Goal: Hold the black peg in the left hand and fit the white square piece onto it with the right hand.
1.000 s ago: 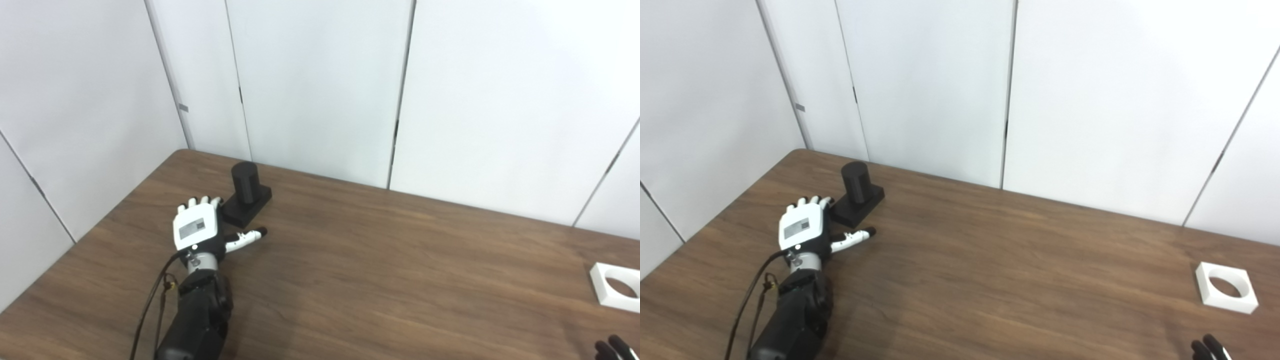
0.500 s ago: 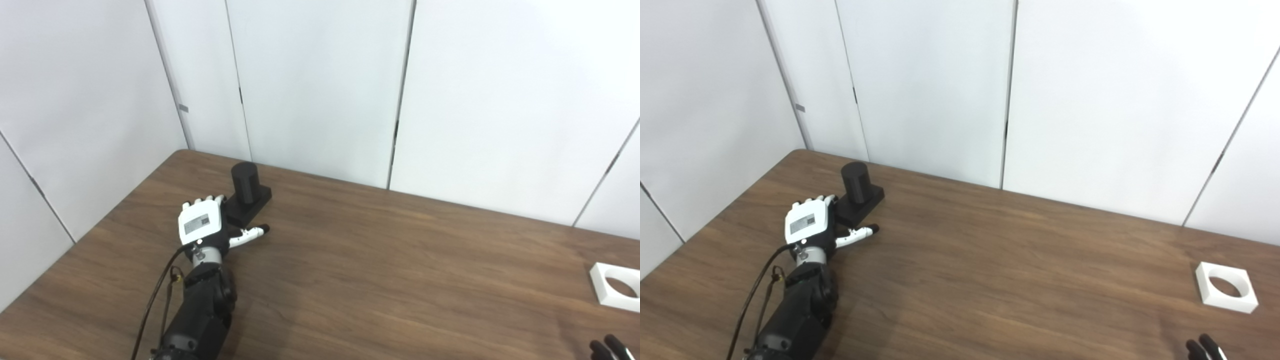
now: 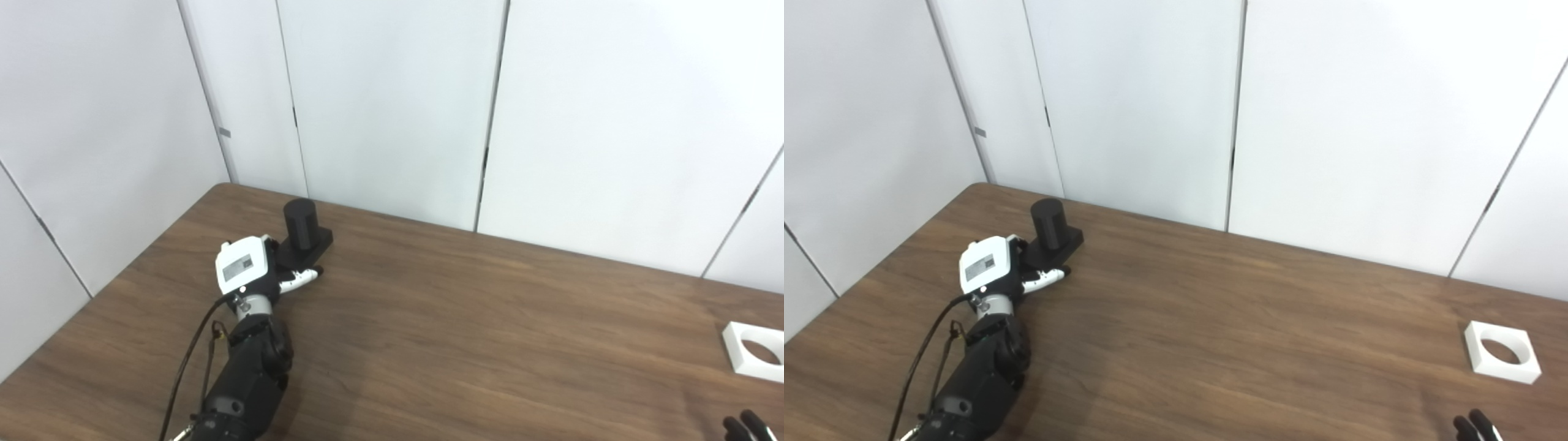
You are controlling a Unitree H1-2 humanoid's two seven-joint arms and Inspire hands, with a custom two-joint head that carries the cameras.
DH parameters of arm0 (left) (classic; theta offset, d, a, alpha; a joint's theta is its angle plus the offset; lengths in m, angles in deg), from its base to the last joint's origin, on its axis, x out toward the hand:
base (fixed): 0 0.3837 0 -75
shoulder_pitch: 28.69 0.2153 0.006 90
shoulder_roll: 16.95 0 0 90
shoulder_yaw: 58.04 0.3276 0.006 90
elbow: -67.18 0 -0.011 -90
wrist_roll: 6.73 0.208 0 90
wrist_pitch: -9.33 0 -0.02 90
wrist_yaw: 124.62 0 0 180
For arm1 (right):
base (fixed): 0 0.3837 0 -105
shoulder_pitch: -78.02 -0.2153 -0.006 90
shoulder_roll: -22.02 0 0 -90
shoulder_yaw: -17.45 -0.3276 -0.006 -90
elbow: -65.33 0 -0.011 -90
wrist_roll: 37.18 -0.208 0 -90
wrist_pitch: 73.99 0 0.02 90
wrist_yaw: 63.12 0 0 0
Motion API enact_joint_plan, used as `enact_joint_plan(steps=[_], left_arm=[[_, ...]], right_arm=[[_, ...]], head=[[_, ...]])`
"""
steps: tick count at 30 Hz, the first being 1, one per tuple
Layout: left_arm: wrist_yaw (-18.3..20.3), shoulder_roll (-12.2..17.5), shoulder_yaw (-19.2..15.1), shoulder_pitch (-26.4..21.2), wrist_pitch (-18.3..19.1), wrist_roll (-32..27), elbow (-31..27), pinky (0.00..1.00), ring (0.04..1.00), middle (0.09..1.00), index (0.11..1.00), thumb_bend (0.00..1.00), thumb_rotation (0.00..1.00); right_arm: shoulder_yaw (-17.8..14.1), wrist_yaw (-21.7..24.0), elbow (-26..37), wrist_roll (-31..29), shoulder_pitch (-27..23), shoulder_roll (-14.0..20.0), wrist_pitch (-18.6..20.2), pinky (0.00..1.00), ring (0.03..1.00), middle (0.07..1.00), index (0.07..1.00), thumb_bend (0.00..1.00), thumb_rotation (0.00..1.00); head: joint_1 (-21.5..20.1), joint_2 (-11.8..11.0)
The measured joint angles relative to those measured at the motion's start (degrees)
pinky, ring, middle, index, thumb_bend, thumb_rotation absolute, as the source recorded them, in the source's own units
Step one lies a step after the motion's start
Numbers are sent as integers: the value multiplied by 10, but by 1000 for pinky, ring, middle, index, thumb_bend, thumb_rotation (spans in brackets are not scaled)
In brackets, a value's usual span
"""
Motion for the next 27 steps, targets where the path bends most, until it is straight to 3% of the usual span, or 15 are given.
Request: enact_joint_plan(steps=[6,12,15,17,19,27], left_arm=[[-46,9,0,-3,-43,-47,16,903,770,667,477,766,444],[-78,11,12,-4,-57,-60,29,896,764,652,445,778,363],[-89,12,21,-5,-59,-62,40,856,756,625,421,773,259],[-97,13,25,-5,-62,-64,46,847,757,624,453,625,148],[-106,15,30,-5,-65,-64,53,838,763,636,471,548,90],[-110,27,41,-4,-80,-73,52,673,715,641,483,520,55]], right_arm=[[0,-1,0,-1,0,0,0,960,960,914,932,663,1000],[2,-4,1,0,0,-1,2,963,958,909,935,664,1000],[3,-5,1,1,0,-1,2,961,957,908,936,661,1000],[3,-5,1,1,0,-1,2,964,956,906,936,659,1000],[3,-6,1,1,0,-1,2,974,961,906,938,654,1000],[3,-7,1,4,0,-1,2,976,955,902,920,641,1000]], head=[[-4,2],[-4,2],[-4,4],[-3,4],[-3,4],[-3,7]])
